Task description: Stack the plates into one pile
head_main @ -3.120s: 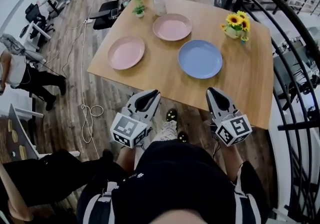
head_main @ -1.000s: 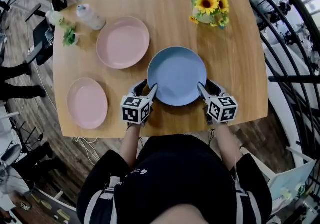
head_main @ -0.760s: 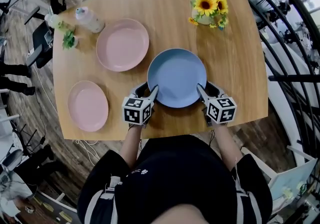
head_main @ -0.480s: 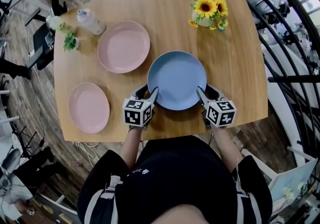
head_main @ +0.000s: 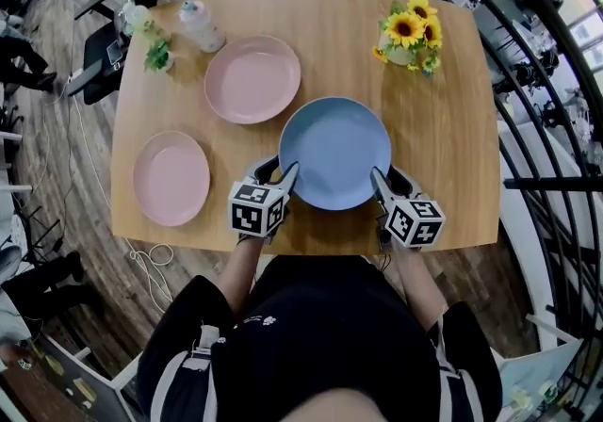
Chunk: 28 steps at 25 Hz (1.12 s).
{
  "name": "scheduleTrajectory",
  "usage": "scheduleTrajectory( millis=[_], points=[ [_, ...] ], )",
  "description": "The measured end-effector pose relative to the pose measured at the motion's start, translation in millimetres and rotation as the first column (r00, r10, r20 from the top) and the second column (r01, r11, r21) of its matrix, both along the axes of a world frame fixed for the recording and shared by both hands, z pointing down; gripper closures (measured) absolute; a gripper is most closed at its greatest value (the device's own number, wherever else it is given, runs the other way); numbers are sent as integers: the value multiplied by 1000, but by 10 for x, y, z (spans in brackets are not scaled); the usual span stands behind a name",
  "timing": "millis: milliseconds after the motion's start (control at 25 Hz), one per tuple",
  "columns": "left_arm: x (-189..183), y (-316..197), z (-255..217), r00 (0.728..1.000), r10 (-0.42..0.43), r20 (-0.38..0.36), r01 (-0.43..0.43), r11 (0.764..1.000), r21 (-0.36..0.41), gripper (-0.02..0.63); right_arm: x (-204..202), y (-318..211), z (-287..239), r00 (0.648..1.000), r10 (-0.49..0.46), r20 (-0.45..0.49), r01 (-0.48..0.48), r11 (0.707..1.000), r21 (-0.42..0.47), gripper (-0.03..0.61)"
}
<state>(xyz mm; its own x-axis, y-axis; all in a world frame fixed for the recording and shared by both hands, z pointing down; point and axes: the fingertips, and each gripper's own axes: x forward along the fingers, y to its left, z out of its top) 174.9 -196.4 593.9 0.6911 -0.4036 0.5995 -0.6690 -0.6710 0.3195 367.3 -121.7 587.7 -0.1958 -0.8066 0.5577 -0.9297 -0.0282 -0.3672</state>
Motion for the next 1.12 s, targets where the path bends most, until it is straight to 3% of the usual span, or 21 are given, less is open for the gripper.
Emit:
scheduleTrajectory(
  millis=[400, 760, 1120],
  points=[
    [-414, 423, -369, 981, -191, -10, 191, 978, 79, 463, -326, 200, -368, 987, -143, 77, 135, 986, 97, 440],
    [-1072, 1140, -379, 923, -385, 21, 382, 920, 88, 471, -914, 514, -357, 932, -348, 104, 334, 933, 134, 440],
    [-1643, 1389, -485, 872, -489, 19, 484, 867, 120, 471, -1484, 528, -417, 882, -458, 111, 438, 883, 167, 440]
  ],
)
